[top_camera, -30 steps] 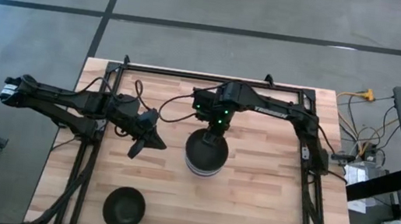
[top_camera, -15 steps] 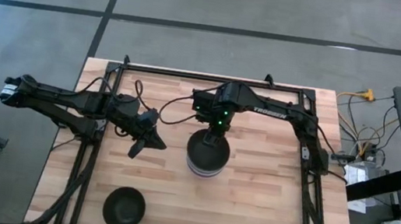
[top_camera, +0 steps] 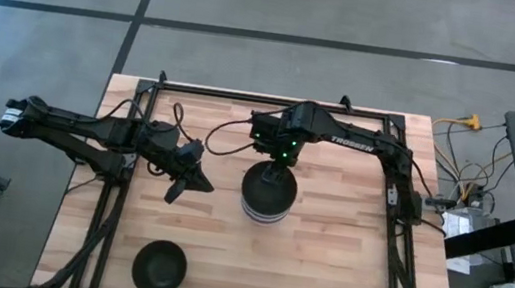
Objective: Nest bowls inside each other
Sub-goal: Stack the black bowl on the white bowl
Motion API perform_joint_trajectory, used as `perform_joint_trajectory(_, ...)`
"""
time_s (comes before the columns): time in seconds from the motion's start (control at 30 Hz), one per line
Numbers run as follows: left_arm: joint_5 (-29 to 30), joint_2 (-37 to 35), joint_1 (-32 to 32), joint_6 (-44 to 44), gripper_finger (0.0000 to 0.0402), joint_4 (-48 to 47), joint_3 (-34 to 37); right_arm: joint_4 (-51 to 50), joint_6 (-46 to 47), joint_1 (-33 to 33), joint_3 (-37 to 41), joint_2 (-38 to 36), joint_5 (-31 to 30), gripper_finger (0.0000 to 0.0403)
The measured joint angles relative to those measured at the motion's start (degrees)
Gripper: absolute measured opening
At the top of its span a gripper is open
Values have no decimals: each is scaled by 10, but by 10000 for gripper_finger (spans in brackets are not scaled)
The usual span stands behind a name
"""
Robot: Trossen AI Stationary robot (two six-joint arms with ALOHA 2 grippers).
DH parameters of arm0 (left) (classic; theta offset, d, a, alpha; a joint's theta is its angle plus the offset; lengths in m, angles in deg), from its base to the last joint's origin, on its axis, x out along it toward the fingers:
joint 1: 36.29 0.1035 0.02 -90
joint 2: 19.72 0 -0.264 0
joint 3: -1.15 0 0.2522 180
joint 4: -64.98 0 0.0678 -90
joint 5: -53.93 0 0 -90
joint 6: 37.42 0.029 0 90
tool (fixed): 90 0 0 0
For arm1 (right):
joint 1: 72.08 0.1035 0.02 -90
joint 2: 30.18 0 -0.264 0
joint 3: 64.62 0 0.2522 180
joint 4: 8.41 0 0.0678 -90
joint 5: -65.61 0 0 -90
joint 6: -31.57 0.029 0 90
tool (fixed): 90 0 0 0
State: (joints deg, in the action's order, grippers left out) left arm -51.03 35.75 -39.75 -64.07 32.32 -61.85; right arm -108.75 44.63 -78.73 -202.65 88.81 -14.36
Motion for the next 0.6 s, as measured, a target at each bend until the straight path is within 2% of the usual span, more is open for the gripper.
perform_joint_trajectory(0.17, 0, 0, 0, 0, 0, 0, 0, 3, 10, 0, 0, -20, -18, 188)
perform_joint_trajectory(0.37, 0, 0, 0, 0, 0, 0, 0, 16, 10, 0, 0, -45, -26, 183)
perform_joint_trajectory(0.5, 0, 0, 0, 1, 0, 0, 0, 30, 22, 0, 0, -53, -26, 151)
perform_joint_trajectory(0.6, 0, 0, 0, 1, 0, 1, 0, 30, 37, -1, 0, -54, -26, 99)
